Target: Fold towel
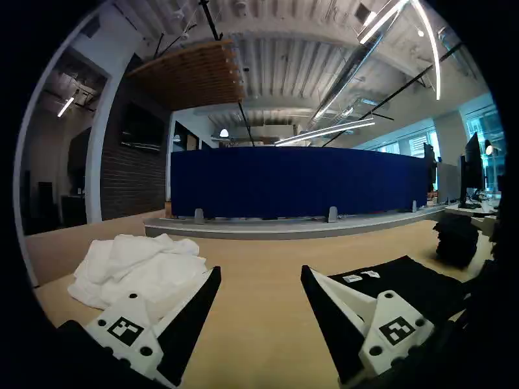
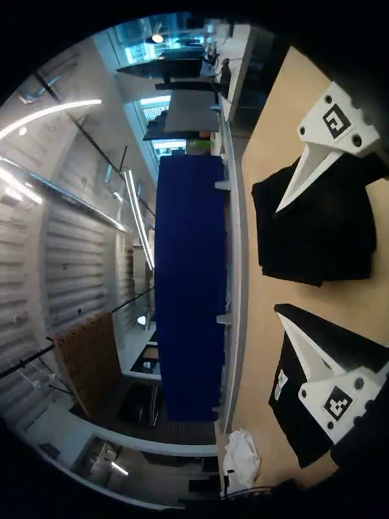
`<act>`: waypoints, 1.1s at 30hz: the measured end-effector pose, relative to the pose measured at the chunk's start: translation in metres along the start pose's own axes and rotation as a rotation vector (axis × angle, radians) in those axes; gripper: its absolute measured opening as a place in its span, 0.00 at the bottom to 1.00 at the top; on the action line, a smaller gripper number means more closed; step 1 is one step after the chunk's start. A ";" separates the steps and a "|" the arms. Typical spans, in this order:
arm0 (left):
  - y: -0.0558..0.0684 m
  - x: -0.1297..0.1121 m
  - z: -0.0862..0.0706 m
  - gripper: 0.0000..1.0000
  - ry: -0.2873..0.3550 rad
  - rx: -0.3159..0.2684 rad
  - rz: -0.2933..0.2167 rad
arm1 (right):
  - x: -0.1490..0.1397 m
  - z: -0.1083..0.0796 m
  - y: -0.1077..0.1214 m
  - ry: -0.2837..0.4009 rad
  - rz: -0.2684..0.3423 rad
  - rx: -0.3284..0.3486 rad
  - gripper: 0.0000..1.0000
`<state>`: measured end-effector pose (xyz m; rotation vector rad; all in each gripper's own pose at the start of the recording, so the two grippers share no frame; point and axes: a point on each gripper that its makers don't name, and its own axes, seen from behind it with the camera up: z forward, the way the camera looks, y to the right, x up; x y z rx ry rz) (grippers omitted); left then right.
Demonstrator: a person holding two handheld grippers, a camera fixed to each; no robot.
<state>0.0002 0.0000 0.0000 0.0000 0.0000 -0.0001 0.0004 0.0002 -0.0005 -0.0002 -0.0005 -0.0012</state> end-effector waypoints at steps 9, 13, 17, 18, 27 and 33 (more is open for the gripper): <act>0.002 0.002 -0.001 0.91 0.000 0.001 0.001 | 0.000 -0.001 0.000 0.000 0.001 0.000 0.99; 0.001 0.002 0.001 0.91 -0.003 0.004 0.004 | 0.001 -0.001 -0.001 0.002 -0.003 0.002 0.99; 0.003 0.018 0.003 0.91 0.006 0.004 0.018 | 0.012 -0.002 -0.001 -0.001 -0.011 0.004 0.99; 0.004 0.026 0.003 0.91 0.010 0.002 0.021 | 0.017 -0.002 -0.001 -0.001 -0.013 0.004 1.00; 0.020 0.138 0.006 0.91 0.039 -0.027 0.050 | 0.117 -0.007 0.000 0.012 -0.026 0.004 1.00; 0.018 0.212 0.005 0.91 0.057 -0.019 0.045 | 0.192 -0.010 0.004 0.031 -0.025 -0.005 0.99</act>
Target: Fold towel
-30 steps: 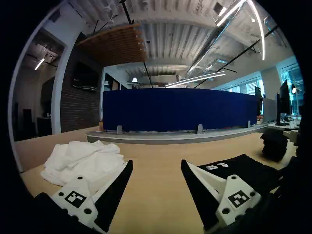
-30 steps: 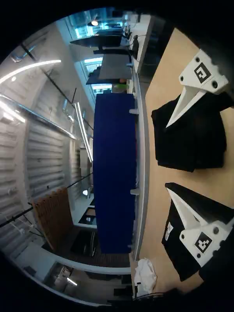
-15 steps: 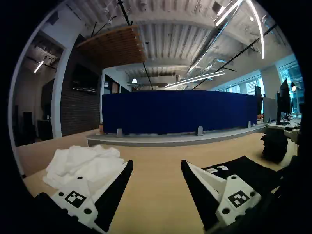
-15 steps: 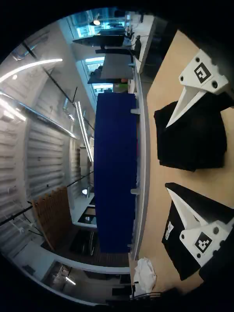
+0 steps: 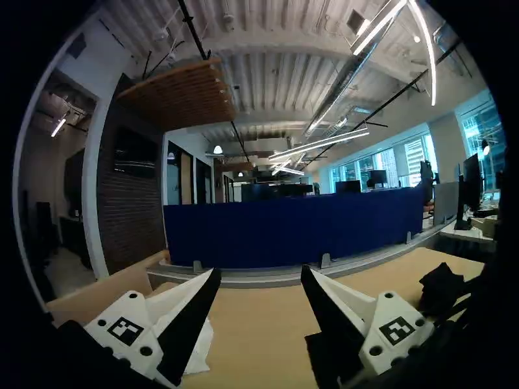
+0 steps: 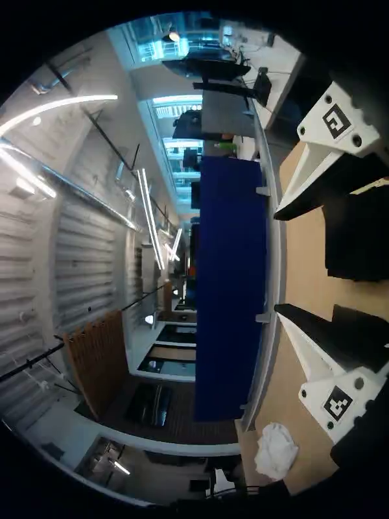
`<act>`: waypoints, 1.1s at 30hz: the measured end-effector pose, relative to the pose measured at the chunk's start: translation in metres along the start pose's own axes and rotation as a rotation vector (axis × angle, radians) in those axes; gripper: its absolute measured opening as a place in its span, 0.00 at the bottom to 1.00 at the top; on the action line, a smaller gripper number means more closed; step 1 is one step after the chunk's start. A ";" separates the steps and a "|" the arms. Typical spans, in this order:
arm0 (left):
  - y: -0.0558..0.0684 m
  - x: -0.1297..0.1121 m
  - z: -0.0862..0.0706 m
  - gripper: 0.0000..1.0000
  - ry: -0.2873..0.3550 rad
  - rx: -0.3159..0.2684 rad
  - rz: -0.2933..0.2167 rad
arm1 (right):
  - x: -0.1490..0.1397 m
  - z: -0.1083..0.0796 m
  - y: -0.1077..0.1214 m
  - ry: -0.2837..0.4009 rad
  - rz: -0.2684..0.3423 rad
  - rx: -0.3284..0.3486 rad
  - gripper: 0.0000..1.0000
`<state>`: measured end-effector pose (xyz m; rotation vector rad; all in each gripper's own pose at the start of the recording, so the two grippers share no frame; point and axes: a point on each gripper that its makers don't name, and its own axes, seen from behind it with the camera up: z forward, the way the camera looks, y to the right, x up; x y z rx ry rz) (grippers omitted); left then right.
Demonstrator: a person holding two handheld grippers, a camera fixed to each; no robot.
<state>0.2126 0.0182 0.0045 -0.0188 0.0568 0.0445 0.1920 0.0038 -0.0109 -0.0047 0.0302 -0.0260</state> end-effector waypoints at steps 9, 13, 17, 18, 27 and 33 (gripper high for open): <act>-0.011 0.037 0.009 0.91 -0.024 0.001 -0.039 | 0.050 0.005 0.007 0.002 0.025 0.001 0.99; 0.003 0.035 0.009 0.91 -0.060 -0.050 -0.026 | 0.051 0.009 0.001 -0.026 0.014 0.034 0.99; 0.023 0.024 0.005 0.91 -0.120 -0.145 0.000 | 0.049 0.010 -0.013 -0.069 -0.022 0.106 0.99; 0.029 0.021 0.003 0.91 -0.136 -0.170 0.008 | 0.048 0.010 -0.017 -0.081 -0.032 0.127 0.99; 0.083 -0.003 -0.017 0.91 -0.274 -0.437 0.095 | 0.012 -0.012 -0.068 -0.282 -0.156 0.406 1.00; 0.105 -0.022 -0.029 0.91 -0.350 -0.557 0.129 | -0.012 -0.028 -0.087 -0.397 -0.185 0.527 1.00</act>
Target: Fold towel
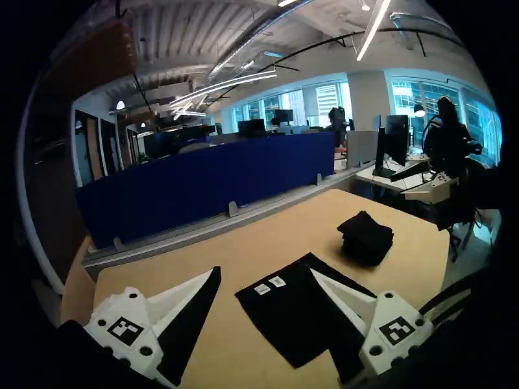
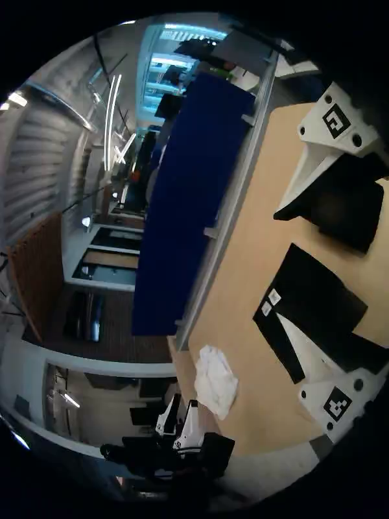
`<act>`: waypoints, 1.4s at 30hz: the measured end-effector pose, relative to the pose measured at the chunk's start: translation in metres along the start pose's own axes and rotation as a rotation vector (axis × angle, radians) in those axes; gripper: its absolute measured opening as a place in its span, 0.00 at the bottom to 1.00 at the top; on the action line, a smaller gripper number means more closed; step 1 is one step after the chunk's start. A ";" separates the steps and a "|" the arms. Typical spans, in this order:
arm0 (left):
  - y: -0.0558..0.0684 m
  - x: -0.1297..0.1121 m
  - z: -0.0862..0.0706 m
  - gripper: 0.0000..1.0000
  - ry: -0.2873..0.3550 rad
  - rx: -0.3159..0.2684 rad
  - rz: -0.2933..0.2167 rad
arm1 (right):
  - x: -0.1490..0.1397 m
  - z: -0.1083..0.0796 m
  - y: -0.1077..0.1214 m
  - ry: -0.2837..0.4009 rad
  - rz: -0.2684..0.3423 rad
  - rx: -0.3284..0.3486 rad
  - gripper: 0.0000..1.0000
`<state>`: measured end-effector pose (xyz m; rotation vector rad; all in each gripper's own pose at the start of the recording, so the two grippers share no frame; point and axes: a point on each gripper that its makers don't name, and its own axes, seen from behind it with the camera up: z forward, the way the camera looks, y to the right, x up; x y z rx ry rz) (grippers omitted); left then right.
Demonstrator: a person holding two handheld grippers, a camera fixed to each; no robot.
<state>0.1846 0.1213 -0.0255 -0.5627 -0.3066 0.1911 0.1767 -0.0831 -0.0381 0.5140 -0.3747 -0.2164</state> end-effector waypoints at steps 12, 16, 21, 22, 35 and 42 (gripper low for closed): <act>0.028 -0.049 0.014 0.91 -0.109 -0.099 0.062 | -0.035 0.015 -0.020 -0.088 -0.039 0.059 1.00; 0.035 -0.075 0.020 0.91 -0.152 -0.126 0.066 | -0.057 0.021 -0.028 -0.126 -0.039 0.077 1.00; 0.041 -0.113 0.026 0.91 -0.209 -0.149 0.063 | -0.089 0.030 -0.038 -0.177 -0.039 0.101 1.00; 0.043 -0.120 0.027 0.91 -0.218 -0.153 0.061 | -0.095 0.032 -0.040 -0.186 -0.040 0.104 1.00; 0.063 -0.209 0.037 0.91 -0.345 -0.210 0.068 | -0.170 0.053 -0.074 -0.282 -0.054 0.155 1.00; 0.069 -0.242 0.039 0.91 -0.396 -0.232 0.069 | -0.206 0.058 -0.084 -0.336 -0.060 0.173 1.00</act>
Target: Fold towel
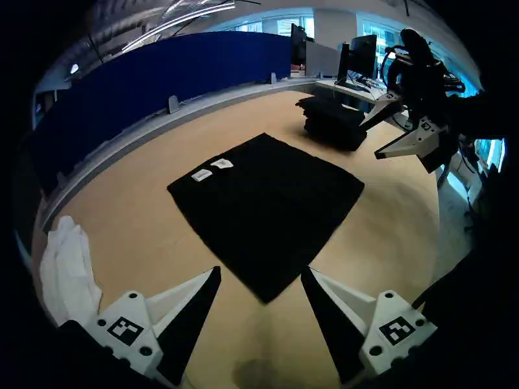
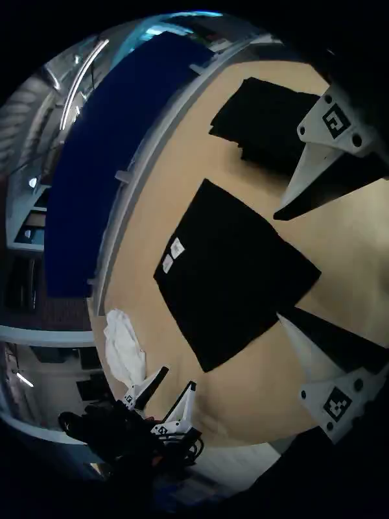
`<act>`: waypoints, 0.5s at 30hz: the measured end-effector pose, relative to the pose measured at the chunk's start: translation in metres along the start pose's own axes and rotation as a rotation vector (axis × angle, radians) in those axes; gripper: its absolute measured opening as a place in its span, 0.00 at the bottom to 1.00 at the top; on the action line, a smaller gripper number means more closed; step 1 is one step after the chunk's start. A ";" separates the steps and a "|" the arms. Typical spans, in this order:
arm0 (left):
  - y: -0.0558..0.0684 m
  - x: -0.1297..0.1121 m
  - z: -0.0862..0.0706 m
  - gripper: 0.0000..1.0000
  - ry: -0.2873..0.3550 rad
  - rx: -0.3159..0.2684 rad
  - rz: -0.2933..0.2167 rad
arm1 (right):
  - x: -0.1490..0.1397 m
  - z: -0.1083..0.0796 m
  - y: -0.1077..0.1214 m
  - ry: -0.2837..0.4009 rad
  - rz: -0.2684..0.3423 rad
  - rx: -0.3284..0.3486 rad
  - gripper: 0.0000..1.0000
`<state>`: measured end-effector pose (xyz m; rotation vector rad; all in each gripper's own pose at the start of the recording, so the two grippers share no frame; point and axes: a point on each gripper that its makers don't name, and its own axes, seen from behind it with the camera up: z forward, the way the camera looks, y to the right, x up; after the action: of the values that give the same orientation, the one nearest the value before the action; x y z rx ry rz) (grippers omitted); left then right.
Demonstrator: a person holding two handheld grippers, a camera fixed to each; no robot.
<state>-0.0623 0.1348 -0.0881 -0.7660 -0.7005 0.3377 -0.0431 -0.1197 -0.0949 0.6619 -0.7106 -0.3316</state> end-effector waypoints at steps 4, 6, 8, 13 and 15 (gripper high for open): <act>0.000 -0.019 0.010 0.91 -0.038 -0.007 0.000 | -0.019 0.012 -0.001 -0.030 0.003 0.002 1.00; 0.001 -0.029 0.016 0.91 -0.060 -0.011 -0.006 | -0.029 0.018 -0.001 -0.043 0.009 0.004 1.00; 0.003 -0.037 0.021 0.91 -0.077 -0.021 -0.017 | -0.036 0.023 -0.003 -0.050 0.017 0.012 1.00; 0.006 -0.046 0.031 0.91 -0.098 -0.031 -0.043 | -0.051 0.032 -0.006 -0.069 0.027 0.023 1.00; 0.007 -0.047 0.034 0.91 -0.098 -0.033 -0.048 | -0.056 0.035 -0.007 -0.075 0.025 0.023 1.00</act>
<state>-0.1201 0.1330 -0.0972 -0.7661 -0.8171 0.3223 -0.1080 -0.1130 -0.1072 0.6650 -0.7946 -0.3268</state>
